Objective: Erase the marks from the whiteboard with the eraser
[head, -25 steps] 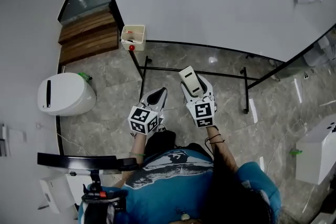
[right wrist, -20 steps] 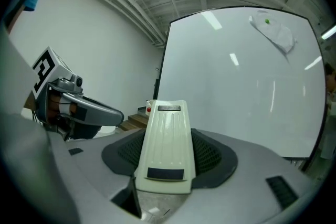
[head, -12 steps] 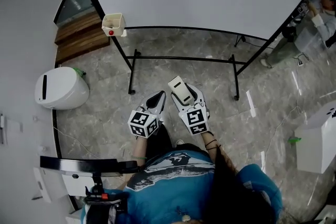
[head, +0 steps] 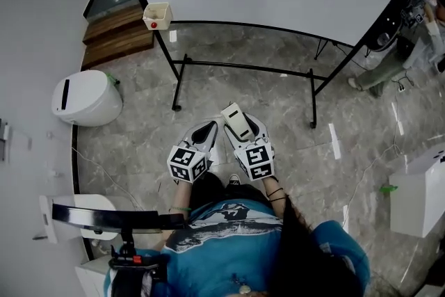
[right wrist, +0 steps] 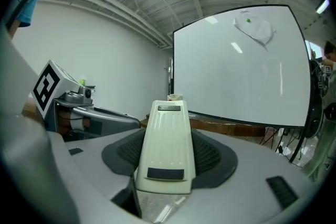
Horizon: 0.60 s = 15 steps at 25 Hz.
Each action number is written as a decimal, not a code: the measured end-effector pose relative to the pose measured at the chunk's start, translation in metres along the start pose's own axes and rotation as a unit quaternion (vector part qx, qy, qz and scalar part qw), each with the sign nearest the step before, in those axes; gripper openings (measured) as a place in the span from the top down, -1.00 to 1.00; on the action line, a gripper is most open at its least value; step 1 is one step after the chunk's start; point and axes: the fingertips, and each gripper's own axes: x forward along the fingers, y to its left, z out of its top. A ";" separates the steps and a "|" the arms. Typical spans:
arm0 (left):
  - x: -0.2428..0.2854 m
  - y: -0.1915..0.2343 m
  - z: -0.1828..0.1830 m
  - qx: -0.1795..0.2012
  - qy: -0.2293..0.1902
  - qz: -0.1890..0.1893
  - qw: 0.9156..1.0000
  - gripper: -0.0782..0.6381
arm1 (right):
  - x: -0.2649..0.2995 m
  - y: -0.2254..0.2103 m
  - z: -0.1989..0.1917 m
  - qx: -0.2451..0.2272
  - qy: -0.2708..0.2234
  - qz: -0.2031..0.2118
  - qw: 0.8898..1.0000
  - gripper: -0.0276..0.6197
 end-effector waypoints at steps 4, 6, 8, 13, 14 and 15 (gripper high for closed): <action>-0.011 -0.004 0.001 -0.006 -0.011 0.003 1.000 0.78 | -0.009 0.017 -0.005 0.003 0.002 0.010 1.000 0.10; -0.016 -0.007 0.004 -0.003 -0.014 -0.001 1.000 0.78 | -0.011 0.024 -0.004 0.005 0.002 0.012 1.000 0.10; -0.023 -0.009 0.004 0.006 -0.012 -0.006 1.000 0.78 | -0.011 0.032 -0.004 0.006 0.001 0.011 1.000 0.10; -0.069 0.000 -0.005 0.023 0.004 0.002 1.000 0.78 | -0.009 0.067 -0.002 0.032 0.003 0.015 0.999 0.10; -0.083 0.005 -0.007 0.019 0.003 0.006 1.000 0.78 | -0.009 0.080 -0.002 0.036 0.005 0.016 0.999 0.10; -0.097 0.011 -0.008 0.014 0.002 0.009 1.000 0.78 | -0.008 0.092 -0.001 0.039 0.007 0.017 0.999 0.10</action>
